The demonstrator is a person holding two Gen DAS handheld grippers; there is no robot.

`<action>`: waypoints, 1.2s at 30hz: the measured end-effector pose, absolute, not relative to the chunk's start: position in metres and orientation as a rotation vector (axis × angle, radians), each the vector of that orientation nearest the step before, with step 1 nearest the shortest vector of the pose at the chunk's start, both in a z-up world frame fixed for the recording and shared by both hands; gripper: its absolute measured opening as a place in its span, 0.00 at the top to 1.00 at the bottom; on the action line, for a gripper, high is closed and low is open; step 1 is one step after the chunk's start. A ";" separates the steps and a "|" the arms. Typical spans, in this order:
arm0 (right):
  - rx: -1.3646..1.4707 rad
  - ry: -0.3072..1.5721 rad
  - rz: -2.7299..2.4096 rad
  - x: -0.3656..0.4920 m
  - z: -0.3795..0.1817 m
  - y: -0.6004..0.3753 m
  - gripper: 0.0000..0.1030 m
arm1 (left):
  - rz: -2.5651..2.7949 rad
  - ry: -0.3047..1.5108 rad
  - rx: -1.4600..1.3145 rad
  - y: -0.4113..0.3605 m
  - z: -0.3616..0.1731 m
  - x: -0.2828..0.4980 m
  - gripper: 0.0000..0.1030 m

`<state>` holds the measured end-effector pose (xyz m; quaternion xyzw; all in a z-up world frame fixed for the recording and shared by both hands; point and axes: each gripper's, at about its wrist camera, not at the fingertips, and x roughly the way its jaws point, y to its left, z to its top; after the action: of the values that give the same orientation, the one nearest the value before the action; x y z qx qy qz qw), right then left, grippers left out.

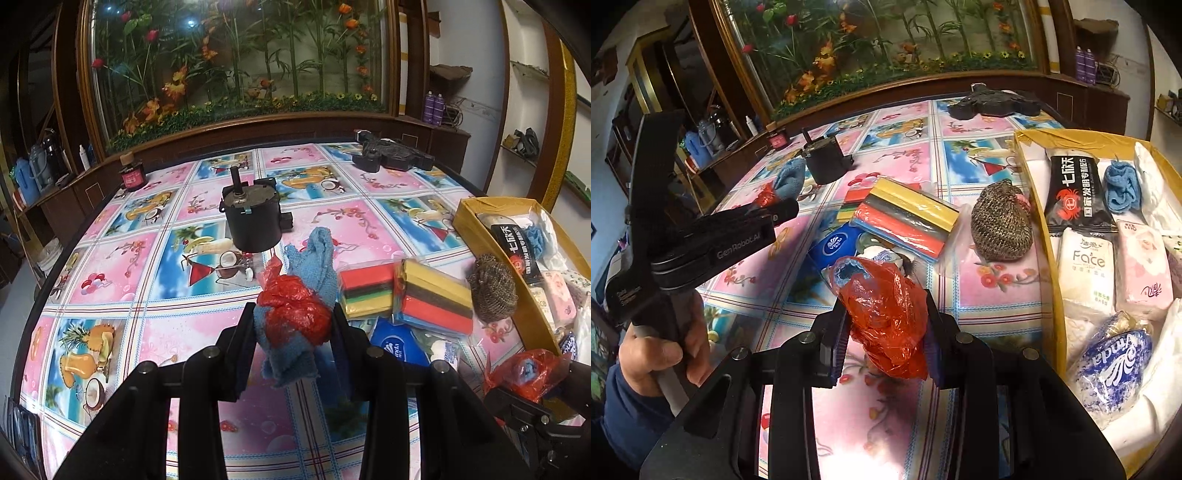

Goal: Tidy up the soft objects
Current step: 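Carry the blue cloth over the tray with the left tool while the right tool carries the orange bag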

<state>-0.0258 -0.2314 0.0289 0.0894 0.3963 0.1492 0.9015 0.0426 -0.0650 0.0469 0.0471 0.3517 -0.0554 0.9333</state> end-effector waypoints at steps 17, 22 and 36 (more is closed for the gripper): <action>0.225 0.786 0.294 -0.029 0.031 -0.240 0.67 | -0.135 0.680 0.134 -0.078 0.050 0.031 0.64; 0.248 0.781 0.291 -0.030 0.033 -0.244 0.67 | -0.142 0.660 0.144 -0.083 0.052 0.025 0.63; 0.276 0.752 0.273 -0.034 0.042 -0.258 0.67 | -0.138 0.601 0.167 -0.092 0.057 0.016 0.63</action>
<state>-0.0340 -0.2577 0.0424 0.1341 0.3647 0.1326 0.9118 0.0156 -0.0919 0.0570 0.0822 0.2952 -0.0676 0.9495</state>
